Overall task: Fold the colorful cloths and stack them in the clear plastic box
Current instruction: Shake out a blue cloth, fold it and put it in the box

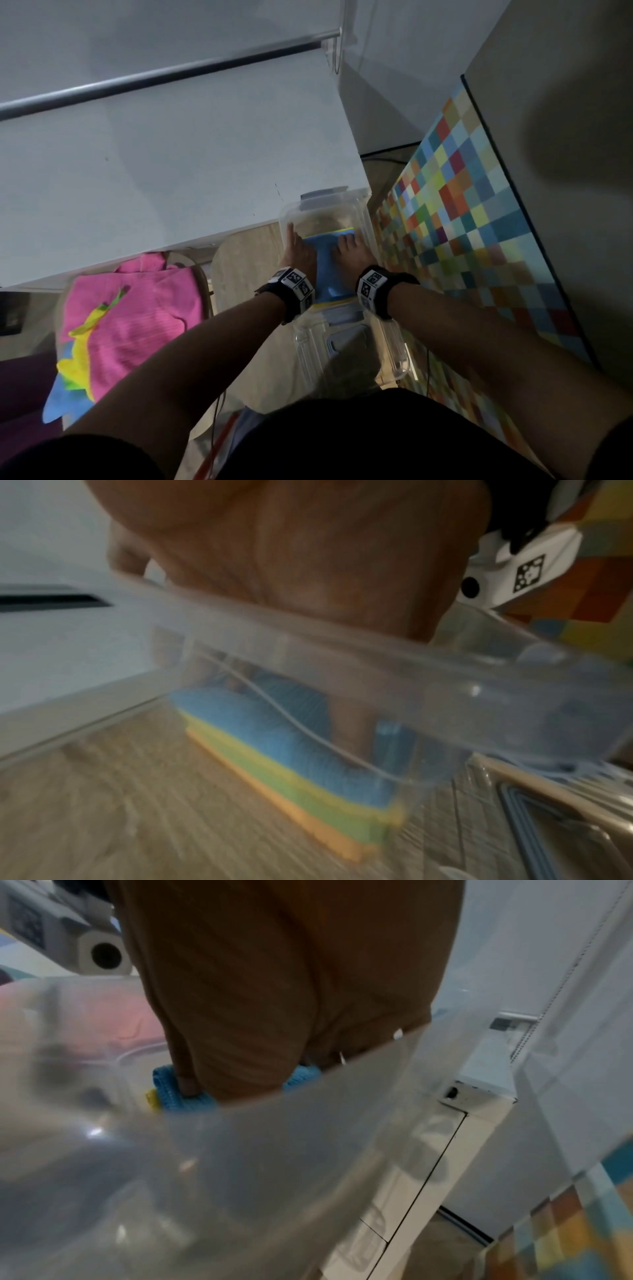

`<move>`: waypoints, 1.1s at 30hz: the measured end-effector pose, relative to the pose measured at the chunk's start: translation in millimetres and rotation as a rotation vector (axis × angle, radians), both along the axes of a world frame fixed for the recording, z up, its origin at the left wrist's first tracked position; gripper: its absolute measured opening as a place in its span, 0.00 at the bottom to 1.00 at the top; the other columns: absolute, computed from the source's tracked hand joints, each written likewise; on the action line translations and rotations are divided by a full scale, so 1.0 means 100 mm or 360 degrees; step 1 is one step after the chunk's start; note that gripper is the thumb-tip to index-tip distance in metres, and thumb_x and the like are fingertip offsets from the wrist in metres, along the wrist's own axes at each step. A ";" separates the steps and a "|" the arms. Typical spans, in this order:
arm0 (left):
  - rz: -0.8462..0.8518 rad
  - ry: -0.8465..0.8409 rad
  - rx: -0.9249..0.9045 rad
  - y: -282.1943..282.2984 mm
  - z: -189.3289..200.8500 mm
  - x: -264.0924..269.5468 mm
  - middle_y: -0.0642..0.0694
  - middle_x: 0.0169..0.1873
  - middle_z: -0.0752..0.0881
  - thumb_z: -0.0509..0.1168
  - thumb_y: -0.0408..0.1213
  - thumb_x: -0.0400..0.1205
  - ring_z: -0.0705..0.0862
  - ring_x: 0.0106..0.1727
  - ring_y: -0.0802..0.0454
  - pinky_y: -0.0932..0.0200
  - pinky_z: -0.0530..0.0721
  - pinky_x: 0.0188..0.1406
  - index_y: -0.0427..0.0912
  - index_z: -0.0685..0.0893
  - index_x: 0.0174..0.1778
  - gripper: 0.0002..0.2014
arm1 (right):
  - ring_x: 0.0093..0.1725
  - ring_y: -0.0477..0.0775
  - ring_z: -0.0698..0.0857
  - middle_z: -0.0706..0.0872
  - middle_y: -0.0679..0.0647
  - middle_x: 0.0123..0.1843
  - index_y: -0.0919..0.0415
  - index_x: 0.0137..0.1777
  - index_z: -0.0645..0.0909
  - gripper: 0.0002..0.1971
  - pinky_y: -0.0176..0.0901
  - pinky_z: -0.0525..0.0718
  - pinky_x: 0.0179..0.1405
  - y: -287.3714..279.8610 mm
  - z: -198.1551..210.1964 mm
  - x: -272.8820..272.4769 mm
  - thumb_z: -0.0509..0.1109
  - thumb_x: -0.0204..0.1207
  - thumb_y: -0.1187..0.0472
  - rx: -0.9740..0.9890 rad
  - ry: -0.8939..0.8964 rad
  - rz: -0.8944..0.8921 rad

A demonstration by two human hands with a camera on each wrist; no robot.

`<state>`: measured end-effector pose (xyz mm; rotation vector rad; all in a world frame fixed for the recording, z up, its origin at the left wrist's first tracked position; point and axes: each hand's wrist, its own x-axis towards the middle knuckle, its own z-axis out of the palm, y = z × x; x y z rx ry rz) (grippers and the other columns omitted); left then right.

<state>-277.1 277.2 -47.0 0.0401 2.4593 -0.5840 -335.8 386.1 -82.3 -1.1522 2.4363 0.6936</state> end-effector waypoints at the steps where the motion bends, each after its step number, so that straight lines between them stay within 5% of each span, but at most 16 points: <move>1: 0.0016 -0.0026 -0.0023 0.00 -0.02 0.01 0.37 0.71 0.76 0.57 0.59 0.82 0.62 0.79 0.32 0.24 0.33 0.74 0.37 0.73 0.74 0.32 | 0.45 0.53 0.90 0.92 0.54 0.44 0.51 0.43 0.93 0.17 0.56 0.70 0.60 0.04 -0.20 -0.04 0.71 0.59 0.45 -0.0091 -0.0097 0.0017; 3: 0.0040 -0.0042 -0.0045 0.00 -0.03 0.02 0.38 0.71 0.76 0.53 0.55 0.84 0.60 0.81 0.31 0.24 0.30 0.72 0.38 0.72 0.74 0.29 | 0.45 0.55 0.90 0.91 0.54 0.45 0.53 0.44 0.92 0.18 0.57 0.68 0.63 0.09 -0.38 -0.04 0.74 0.57 0.45 -0.0111 -0.0168 0.0022; 6: 0.0120 0.0049 0.0099 -0.02 -0.05 0.01 0.37 0.73 0.75 0.45 0.40 0.87 0.56 0.82 0.30 0.27 0.29 0.73 0.36 0.70 0.76 0.23 | 0.55 0.60 0.88 0.89 0.59 0.56 0.59 0.53 0.90 0.23 0.60 0.65 0.69 0.04 -0.06 0.03 0.57 0.69 0.53 -0.0061 -0.0168 -0.0116; 9: 0.0175 0.0163 0.0331 -0.09 0.03 0.09 0.35 0.77 0.67 0.58 0.54 0.82 0.51 0.82 0.30 0.28 0.27 0.72 0.38 0.67 0.78 0.32 | 0.80 0.70 0.62 0.63 0.71 0.81 0.71 0.79 0.64 0.25 0.64 0.50 0.81 0.08 0.15 0.04 0.49 0.84 0.62 -0.0136 -0.0201 0.0043; 11: 0.0183 0.0267 0.0475 -0.15 0.13 0.16 0.36 0.80 0.62 0.63 0.64 0.75 0.48 0.83 0.33 0.29 0.27 0.73 0.41 0.68 0.78 0.41 | 0.83 0.69 0.55 0.55 0.68 0.84 0.68 0.82 0.57 0.25 0.62 0.48 0.82 0.08 0.22 0.04 0.49 0.87 0.61 -0.0237 -0.0270 0.0018; 15: 0.0331 0.0588 0.0726 -0.33 0.32 0.42 0.41 0.83 0.58 0.61 0.56 0.79 0.45 0.84 0.38 0.36 0.31 0.79 0.50 0.70 0.77 0.30 | 0.82 0.68 0.57 0.61 0.65 0.81 0.64 0.80 0.62 0.26 0.60 0.52 0.83 0.04 0.36 0.19 0.58 0.82 0.60 -0.0297 -0.0239 -0.0010; 20: 0.0760 0.1138 0.0838 -0.78 0.35 0.88 0.40 0.75 0.72 0.67 0.47 0.73 0.61 0.80 0.35 0.36 0.50 0.80 0.49 0.80 0.64 0.23 | 0.70 0.63 0.71 0.75 0.59 0.68 0.59 0.69 0.73 0.26 0.54 0.66 0.75 -0.03 0.56 0.33 0.70 0.69 0.63 -0.0587 -0.0359 -0.0292; 26: 0.1301 0.0866 0.0771 -1.47 0.11 1.60 0.41 0.66 0.79 0.69 0.45 0.71 0.67 0.74 0.37 0.42 0.62 0.75 0.48 0.85 0.55 0.16 | 0.55 0.60 0.80 0.81 0.57 0.53 0.57 0.57 0.71 0.15 0.53 0.77 0.55 -0.46 0.91 0.84 0.68 0.71 0.64 -0.1336 -0.0272 -0.0721; 33: 0.1697 0.0875 0.0705 -2.15 -0.06 2.57 0.40 0.64 0.79 0.69 0.42 0.72 0.74 0.66 0.39 0.44 0.73 0.65 0.43 0.76 0.65 0.24 | 0.51 0.60 0.82 0.83 0.54 0.51 0.54 0.56 0.69 0.17 0.50 0.78 0.50 -1.41 0.78 1.77 0.69 0.69 0.62 -0.1219 -0.0427 -0.0677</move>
